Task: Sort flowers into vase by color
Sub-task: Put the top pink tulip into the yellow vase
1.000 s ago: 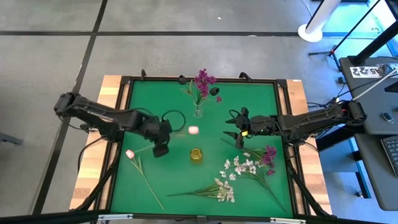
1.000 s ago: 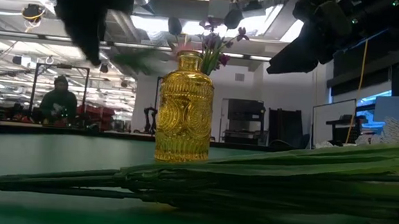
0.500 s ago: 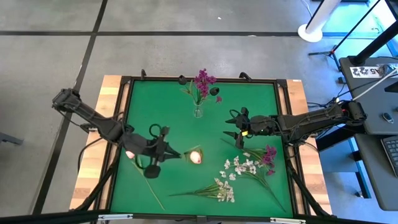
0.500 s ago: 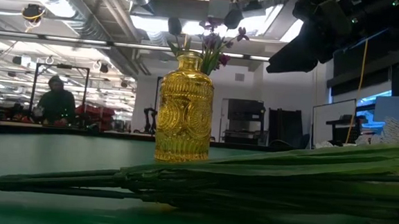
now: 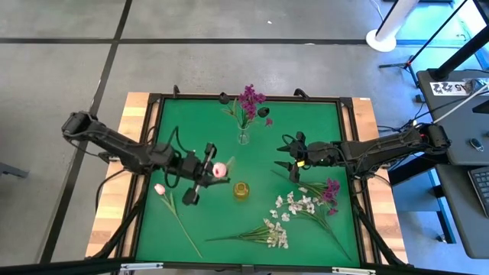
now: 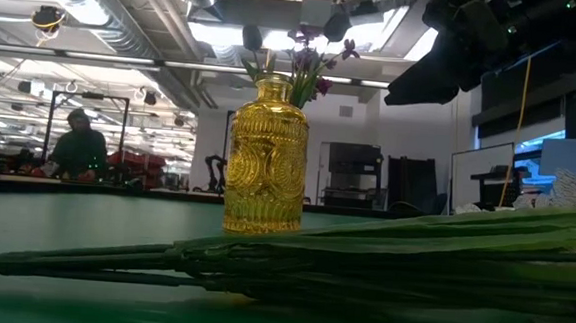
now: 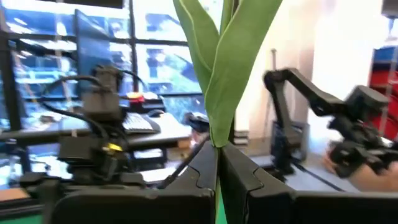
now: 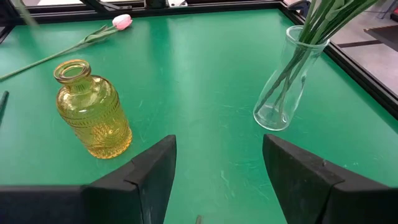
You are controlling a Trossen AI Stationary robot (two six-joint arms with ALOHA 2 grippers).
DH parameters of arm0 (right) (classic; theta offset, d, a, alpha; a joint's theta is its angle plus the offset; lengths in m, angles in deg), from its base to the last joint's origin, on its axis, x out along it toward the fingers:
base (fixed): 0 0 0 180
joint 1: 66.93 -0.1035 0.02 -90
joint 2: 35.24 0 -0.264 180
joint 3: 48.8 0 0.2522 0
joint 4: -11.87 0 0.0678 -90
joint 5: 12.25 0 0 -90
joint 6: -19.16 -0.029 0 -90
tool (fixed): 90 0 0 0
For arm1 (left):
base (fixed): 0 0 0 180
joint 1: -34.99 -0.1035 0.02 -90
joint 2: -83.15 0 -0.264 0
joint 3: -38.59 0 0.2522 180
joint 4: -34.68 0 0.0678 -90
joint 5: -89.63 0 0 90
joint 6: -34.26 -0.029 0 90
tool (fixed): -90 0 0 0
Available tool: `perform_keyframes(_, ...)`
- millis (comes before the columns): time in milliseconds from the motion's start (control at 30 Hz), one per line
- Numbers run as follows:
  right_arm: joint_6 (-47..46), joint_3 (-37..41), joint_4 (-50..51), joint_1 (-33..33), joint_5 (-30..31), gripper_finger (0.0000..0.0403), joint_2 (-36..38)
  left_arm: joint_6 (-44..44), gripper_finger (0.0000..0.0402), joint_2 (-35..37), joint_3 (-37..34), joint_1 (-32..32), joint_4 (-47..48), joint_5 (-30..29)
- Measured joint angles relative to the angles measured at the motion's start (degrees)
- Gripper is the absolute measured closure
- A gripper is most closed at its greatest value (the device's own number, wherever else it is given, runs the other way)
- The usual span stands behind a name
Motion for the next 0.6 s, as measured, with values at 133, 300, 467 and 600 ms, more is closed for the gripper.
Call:
perform_keyframes(133,0.0,0.0,0.0,0.0,0.0,0.0165,0.0,1.6,0.0401,0.0,-1.2,-2.9,-1.3,1.9)
perform_keyframes(300,0.0,0.0,-0.2,0.0,0.0,0.0165,0.0,3.0,0.0401,-1.7,-1.3,-4.7,-3.3,4.5)
perform_keyframes(467,0.0,0.0,-0.2,0.0,0.0,0.0165,0.0,3.1,0.0401,-5.4,-1.3,-4.9,-6.7,4.7)
perform_keyframes(600,0.0,0.0,-0.2,0.0,0.0,0.0165,0.0,3.6,0.0401,-7.8,-1.3,-4.9,-8.2,4.7)
